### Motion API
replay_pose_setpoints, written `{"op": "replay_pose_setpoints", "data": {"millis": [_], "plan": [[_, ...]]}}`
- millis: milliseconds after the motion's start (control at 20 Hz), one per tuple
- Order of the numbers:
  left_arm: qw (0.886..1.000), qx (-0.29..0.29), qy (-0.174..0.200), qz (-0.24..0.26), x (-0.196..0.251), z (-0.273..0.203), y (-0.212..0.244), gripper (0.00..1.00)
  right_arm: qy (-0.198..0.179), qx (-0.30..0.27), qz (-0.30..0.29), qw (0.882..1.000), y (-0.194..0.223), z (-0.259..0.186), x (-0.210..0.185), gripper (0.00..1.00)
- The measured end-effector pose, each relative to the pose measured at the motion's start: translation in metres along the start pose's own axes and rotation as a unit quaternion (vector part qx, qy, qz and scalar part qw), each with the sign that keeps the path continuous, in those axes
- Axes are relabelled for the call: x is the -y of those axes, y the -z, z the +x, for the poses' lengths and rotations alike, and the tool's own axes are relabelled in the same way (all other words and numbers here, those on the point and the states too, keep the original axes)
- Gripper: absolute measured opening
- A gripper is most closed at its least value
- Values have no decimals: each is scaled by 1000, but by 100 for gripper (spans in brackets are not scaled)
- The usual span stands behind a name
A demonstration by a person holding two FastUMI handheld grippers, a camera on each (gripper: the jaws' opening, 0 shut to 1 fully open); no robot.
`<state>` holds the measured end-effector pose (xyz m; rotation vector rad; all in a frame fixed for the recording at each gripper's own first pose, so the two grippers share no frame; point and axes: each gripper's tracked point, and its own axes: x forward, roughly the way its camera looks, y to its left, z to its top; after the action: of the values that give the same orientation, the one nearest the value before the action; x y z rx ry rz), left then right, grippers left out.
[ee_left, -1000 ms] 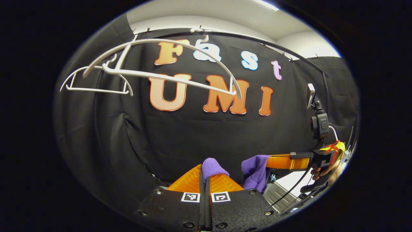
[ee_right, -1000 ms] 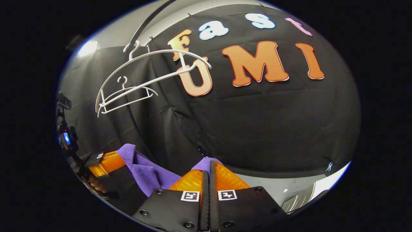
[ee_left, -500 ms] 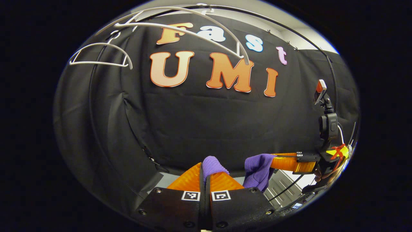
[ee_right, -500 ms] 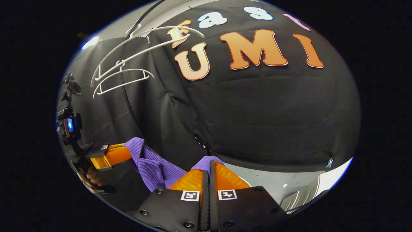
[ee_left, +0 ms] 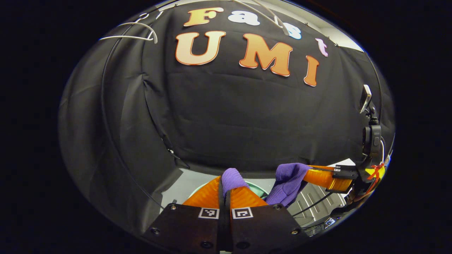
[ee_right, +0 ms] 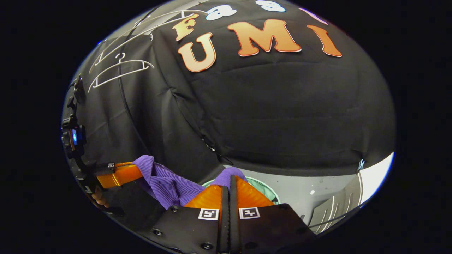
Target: Grasp the clothes on the hanger with both hands and then place them into the laundry hamper below.
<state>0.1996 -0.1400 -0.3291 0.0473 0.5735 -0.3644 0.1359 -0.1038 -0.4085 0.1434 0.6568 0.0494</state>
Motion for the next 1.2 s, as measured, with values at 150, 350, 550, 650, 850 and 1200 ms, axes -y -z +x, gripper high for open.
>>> {"op": "replay_pose_setpoints", "data": {"millis": [150,350,550,650,850,1200], "plan": [[1000,-17,-4,-7,5,12,21,0,15,-6,15,1000,22,12,7,8],[997,-65,-7,-30,16,31,70,0,33,-35,22,999,66,33,13,8],[993,-113,-33,-12,9,51,116,0,48,-68,16,996,109,51,15,8],[990,-134,-40,-12,5,60,134,0,51,-84,19,995,128,60,18,8],[979,-190,-60,-37,-7,67,176,1,67,-111,40,991,161,76,28,8],[968,-234,-54,-73,-5,59,203,11,100,-157,49,981,215,91,40,8]]}}
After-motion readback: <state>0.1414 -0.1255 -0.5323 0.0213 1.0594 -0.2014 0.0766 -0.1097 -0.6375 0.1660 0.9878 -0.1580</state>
